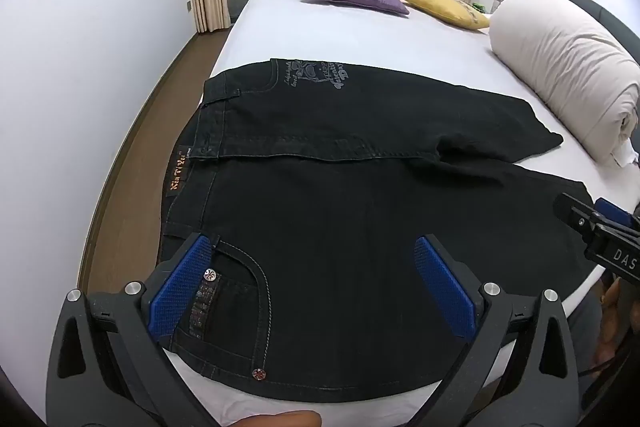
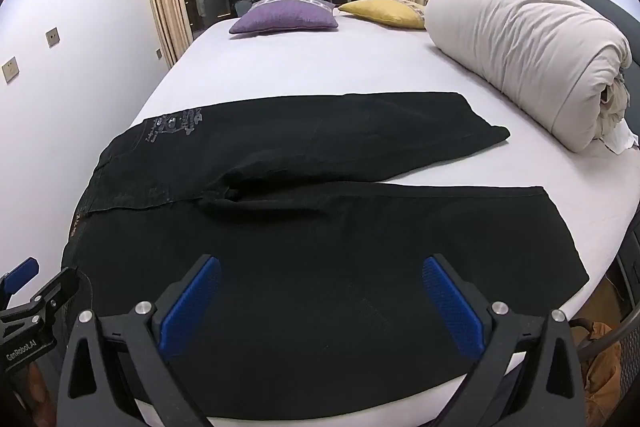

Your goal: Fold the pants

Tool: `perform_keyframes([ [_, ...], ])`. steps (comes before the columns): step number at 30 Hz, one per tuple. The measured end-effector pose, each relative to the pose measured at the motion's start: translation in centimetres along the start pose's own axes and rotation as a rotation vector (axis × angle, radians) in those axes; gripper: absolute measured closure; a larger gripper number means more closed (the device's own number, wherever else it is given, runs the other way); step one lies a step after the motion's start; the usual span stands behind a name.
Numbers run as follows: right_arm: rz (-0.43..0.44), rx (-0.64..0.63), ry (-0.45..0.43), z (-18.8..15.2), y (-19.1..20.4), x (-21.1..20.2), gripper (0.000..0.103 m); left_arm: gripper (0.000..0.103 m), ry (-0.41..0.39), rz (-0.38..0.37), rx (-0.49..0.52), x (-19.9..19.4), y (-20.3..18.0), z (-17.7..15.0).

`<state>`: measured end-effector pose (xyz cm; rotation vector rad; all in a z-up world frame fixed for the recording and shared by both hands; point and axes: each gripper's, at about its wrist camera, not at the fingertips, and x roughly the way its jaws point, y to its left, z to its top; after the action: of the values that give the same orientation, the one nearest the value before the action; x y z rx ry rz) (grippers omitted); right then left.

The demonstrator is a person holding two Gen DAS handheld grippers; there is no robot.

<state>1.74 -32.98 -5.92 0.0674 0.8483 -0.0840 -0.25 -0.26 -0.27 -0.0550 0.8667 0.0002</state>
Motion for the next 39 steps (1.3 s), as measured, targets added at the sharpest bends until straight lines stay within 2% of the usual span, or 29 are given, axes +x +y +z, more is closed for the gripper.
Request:
perform_keyframes([
  [39,0.001,-0.012,0.019,-0.62,0.68,0.07,0.0,0.0,0.008,-0.007,-0.002,-0.03,-0.07,-0.26],
])
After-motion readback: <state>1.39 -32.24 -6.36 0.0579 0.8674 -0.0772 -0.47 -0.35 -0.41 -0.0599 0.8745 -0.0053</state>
